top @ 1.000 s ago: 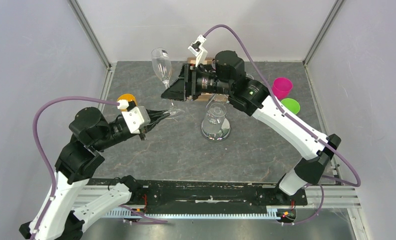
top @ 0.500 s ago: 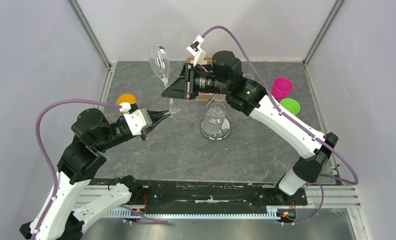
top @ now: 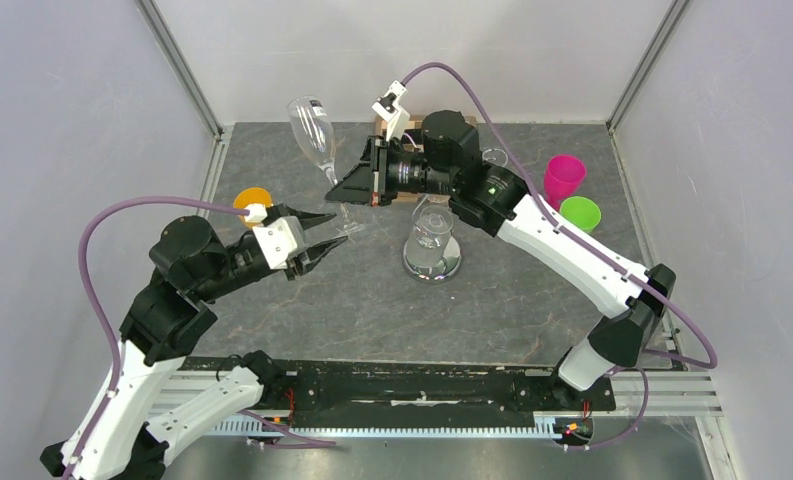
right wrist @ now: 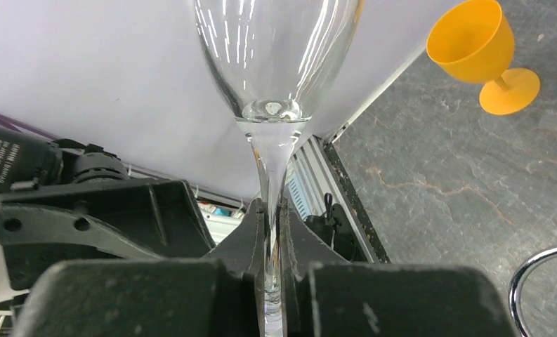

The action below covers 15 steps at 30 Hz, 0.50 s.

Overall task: Take the wine glass off the wine glass rack
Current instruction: Place the wine glass at the center of the board.

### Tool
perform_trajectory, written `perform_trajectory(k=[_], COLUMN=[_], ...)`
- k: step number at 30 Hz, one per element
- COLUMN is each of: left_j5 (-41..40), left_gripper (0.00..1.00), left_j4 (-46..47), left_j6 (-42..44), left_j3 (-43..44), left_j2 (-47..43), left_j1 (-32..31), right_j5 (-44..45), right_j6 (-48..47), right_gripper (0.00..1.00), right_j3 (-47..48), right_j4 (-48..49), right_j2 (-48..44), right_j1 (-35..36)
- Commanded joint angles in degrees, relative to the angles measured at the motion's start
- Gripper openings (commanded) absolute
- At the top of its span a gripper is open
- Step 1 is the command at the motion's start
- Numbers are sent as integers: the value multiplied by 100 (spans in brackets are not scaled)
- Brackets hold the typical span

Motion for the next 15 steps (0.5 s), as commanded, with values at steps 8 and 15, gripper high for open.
perform_trajectory(k=[8,15], left_j5=[51,100], left_gripper=[66,75], left_j4=[414,333], left_j6=[-831,-1590], left_j3=[182,528], left_j2=[-1,299], left_j1=[-16,-16], right_j5=[-122,208], right_j6=[-408,-1222], right_gripper=[0,0], right_j3=[-186,-22], right_j4=[615,225], right_j2=[-767,-1138], right_j1=[37,25])
